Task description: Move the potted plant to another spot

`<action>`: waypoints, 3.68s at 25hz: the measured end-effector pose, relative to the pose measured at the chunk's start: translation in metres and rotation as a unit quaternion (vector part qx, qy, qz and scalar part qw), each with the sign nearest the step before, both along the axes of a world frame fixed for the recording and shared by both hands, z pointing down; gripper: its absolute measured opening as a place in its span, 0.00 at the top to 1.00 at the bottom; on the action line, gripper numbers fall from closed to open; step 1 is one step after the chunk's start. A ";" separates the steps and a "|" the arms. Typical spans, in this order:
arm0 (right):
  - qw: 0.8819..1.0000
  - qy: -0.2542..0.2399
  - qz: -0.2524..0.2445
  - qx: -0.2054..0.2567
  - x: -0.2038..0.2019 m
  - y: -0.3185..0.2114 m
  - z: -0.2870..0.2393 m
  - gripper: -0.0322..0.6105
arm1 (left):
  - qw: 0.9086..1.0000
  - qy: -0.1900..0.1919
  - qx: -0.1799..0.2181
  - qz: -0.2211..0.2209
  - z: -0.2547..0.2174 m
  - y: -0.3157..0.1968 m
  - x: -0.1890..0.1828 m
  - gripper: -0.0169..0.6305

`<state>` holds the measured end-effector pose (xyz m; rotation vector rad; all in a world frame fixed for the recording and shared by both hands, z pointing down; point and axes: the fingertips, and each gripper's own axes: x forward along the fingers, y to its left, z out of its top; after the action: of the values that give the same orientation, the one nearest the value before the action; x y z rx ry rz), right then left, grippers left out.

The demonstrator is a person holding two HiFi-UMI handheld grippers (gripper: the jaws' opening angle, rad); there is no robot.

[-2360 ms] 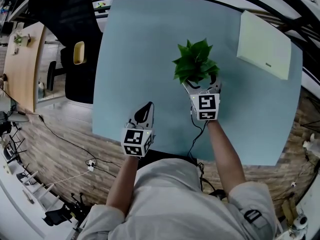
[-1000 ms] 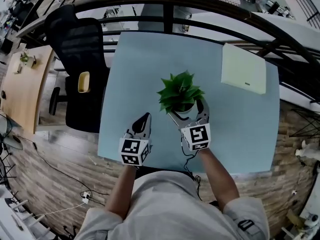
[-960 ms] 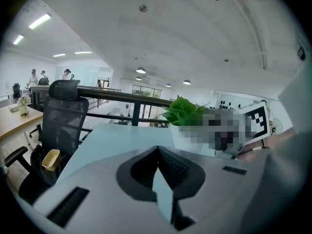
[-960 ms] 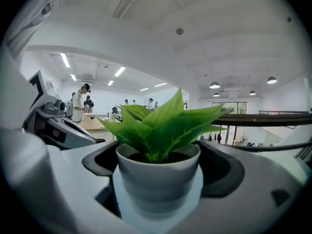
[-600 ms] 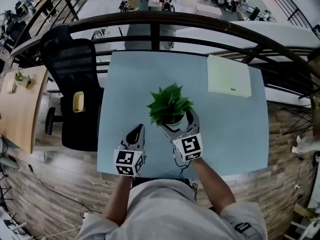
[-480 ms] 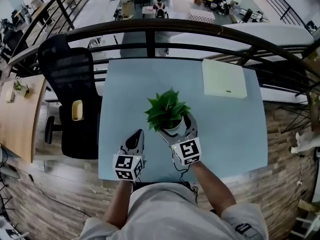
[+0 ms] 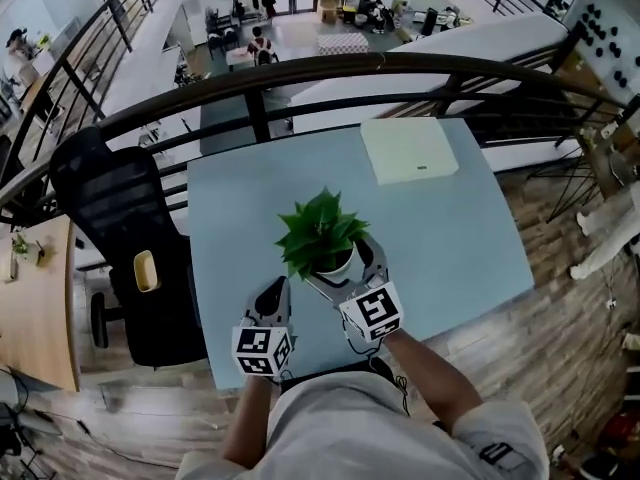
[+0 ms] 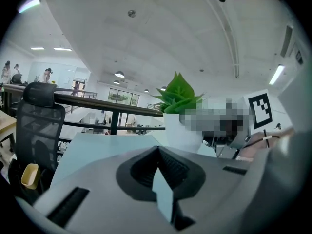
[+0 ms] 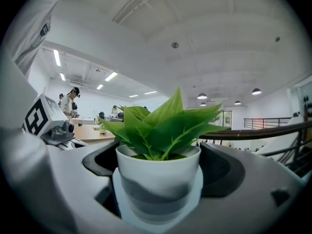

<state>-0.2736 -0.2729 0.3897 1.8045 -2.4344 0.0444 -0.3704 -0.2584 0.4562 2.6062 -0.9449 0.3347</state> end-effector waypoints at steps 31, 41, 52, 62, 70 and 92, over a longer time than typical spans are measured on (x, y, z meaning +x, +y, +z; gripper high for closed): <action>0.992 0.007 0.122 0.032 0.100 0.129 -0.038 0.15 | 0.990 0.000 0.000 0.140 0.002 0.094 0.114 0.95; 0.984 0.001 0.173 0.043 0.182 0.227 -0.037 0.15 | 0.982 -0.011 0.016 0.189 0.000 0.181 0.192 0.95; 0.978 0.000 0.205 0.042 0.225 0.308 -0.029 0.15 | 0.977 -0.011 0.017 0.214 0.006 0.251 0.235 0.95; 0.965 0.001 0.256 0.045 0.279 0.377 -0.021 0.15 | 0.959 -0.028 0.019 0.281 0.014 0.315 0.293 0.95; 0.947 -0.003 0.319 0.040 0.350 0.416 -0.015 0.15 | 0.938 -0.036 0.022 0.343 0.020 0.332 0.372 0.95; 0.955 -0.004 0.296 0.006 0.528 0.349 -0.004 0.15 | 0.948 -0.030 -0.005 0.317 0.028 0.262 0.541 0.95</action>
<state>0.2546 0.0764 0.3858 2.4666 -1.8060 0.0854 0.1706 0.0036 0.4837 2.8382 -0.0859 0.5731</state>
